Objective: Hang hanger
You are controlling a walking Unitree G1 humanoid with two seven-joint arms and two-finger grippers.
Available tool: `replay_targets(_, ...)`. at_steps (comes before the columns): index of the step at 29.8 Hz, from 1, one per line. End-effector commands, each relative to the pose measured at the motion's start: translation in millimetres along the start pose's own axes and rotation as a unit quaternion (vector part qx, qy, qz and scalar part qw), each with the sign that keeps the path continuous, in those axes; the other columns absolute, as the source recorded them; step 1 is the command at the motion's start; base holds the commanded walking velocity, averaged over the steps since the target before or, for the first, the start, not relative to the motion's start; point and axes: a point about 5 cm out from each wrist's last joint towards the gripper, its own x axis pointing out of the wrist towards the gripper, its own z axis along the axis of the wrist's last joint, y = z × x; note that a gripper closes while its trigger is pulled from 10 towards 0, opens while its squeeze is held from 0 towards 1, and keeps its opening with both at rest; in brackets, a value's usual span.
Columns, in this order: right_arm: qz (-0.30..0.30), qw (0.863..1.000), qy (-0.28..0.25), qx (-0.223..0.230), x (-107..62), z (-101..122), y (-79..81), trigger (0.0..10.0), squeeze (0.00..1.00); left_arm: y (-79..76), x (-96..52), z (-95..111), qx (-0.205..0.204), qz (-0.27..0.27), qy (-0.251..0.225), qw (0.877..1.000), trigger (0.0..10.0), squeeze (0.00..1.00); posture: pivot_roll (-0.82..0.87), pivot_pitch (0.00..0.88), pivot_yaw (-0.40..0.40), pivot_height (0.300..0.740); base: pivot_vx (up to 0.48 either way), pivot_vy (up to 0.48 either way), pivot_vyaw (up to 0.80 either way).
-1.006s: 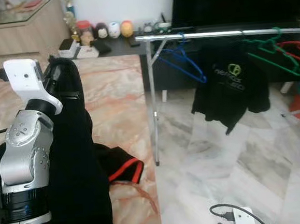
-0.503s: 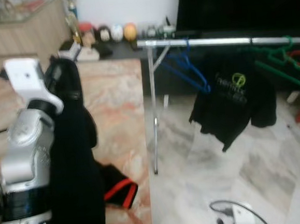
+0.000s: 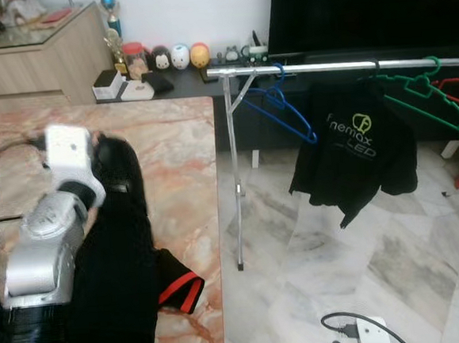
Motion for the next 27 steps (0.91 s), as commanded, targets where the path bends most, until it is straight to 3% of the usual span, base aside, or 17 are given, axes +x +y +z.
replay_targets(1,0.001,1.000,0.004,0.002,-0.1,-1.0,0.7,10.0,0.00,1.8,-1.3,1.5,0.011,0.000,0.007,1.000,10.0,0.00,0.09,0.000,-0.001,0.740,0.000,0.000,0.00)
replay_targets(7,0.002,1.000,0.004,0.001,-0.1,-1.1,0.5,10.0,0.00,2.5,-15.2,1.6,0.013,-0.016,0.006,1.000,10.0,0.00,0.10,0.000,0.000,0.740,0.000,0.000,0.00)
replay_targets(8,0.002,1.000,0.004,0.001,-0.1,-1.0,0.5,10.0,0.00,3.5,-17.1,1.8,0.012,-0.017,0.006,1.000,10.0,0.33,0.10,0.000,0.000,0.740,0.000,0.000,0.00)
replay_targets(9,0.002,1.000,0.004,0.001,-0.1,-1.0,0.4,10.0,0.00,4.6,-19.5,1.7,0.012,-0.019,0.006,1.000,10.0,0.57,0.10,0.000,-0.001,0.740,0.000,0.000,0.00)
replay_targets(11,0.002,1.000,0.004,0.001,-0.1,-1.0,0.3,10.0,0.00,6.0,-23.3,1.6,0.015,-0.022,0.006,1.000,10.0,0.58,0.10,0.000,-0.001,0.740,0.000,0.000,0.00)
replay_targets(12,0.002,1.000,0.004,0.000,-0.1,-0.9,0.0,10.0,0.00,5.0,-28.0,2.6,0.018,-0.038,0.003,0.999,10.0,0.87,0.10,0.000,-0.003,0.740,0.000,0.000,0.00)
replay_targets(13,0.002,1.000,0.004,0.000,-0.1,-0.9,-0.1,10.0,0.00,4.8,-29.9,3.0,0.020,-0.044,0.003,0.999,10.0,1.00,0.10,0.000,-0.003,0.740,0.000,0.000,0.00)
replay_targets(19,0.003,1.000,0.004,-0.002,0.1,-0.4,-0.6,10.0,0.00,11.1,-45.7,0.4,0.042,-0.065,0.011,0.997,10.0,1.00,0.11,0.000,-0.005,0.740,0.000,0.000,0.00)
replay_targets(24,0.003,1.000,0.004,-0.004,0.2,0.0,-1.0,10.0,0.00,8.5,-62.8,4.2,0.048,-0.148,0.017,0.988,10.0,1.00,0.11,0.000,-0.008,0.740,0.000,0.000,0.00)
replay_targets(27,0.004,1.000,0.004,-0.004,0.2,0.0,-1.0,10.0,0.00,10.2,-67.3,6.3,0.051,-0.166,0.020,0.985,10.0,1.00,0.12,0.000,-0.009,0.740,0.000,0.000,0.00)
